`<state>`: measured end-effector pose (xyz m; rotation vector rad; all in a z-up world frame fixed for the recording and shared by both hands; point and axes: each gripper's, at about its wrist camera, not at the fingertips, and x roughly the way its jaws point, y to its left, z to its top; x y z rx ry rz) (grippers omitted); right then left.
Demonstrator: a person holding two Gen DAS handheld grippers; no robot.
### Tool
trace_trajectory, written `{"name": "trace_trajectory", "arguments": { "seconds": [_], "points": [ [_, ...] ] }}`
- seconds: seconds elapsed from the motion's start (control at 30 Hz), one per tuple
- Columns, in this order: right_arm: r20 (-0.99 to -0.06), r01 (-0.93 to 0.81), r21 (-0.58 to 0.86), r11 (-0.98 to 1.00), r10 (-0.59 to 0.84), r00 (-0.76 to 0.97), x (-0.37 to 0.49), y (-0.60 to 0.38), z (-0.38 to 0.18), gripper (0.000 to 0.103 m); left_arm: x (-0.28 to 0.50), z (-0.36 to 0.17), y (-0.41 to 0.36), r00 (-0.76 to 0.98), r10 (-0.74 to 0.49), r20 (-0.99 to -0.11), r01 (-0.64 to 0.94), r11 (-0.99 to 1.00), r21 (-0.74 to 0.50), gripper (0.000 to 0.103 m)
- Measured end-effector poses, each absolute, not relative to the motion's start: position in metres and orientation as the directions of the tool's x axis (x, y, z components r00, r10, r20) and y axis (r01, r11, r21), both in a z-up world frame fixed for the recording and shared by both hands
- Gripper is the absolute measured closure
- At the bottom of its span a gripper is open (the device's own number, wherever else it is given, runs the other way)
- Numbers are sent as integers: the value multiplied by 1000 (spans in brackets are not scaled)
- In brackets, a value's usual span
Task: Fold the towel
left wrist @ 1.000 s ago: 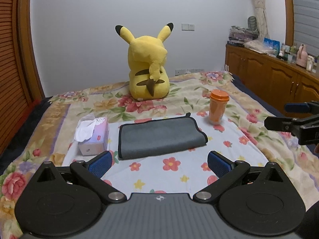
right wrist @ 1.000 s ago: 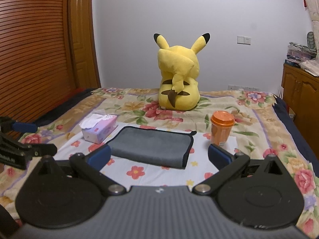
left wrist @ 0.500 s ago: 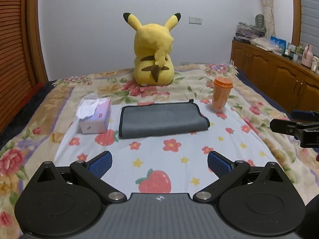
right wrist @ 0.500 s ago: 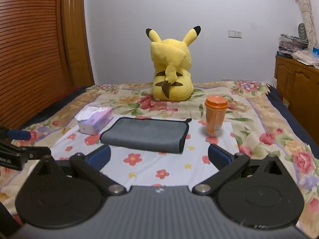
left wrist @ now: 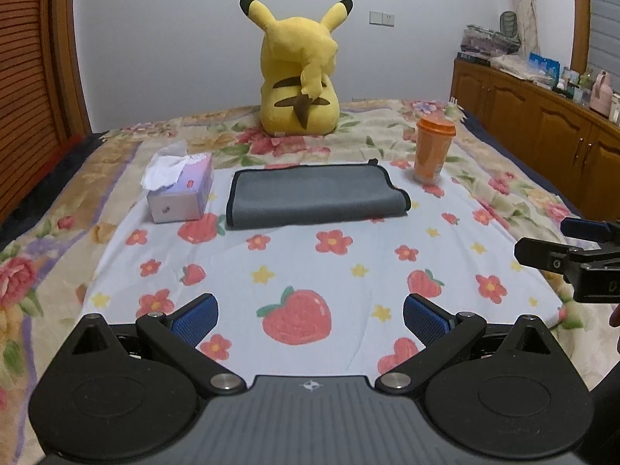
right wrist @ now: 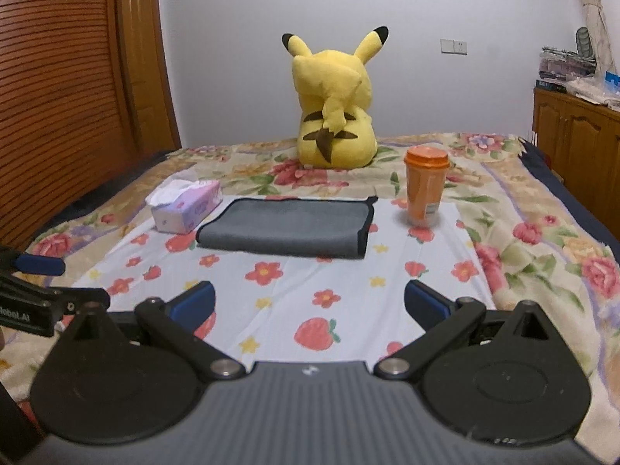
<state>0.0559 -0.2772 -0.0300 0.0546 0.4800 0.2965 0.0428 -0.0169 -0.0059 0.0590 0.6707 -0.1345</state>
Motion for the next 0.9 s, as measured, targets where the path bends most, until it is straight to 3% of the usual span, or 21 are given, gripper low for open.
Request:
{"name": "trace_trajectory", "arguments": {
  "seconds": [0.67, 0.9],
  "points": [
    [-470, -227, 98, 969, 246, 847, 60, -277, -53, 0, 47, -38, -16, 770, -71, -634, 109, 994, 22, 0],
    [-473, -214, 91, 973, 231, 850, 59, -277, -55, 0, 46, -34, -13, 800, -48, -598, 83, 996, 30, 0]
  ]
}}
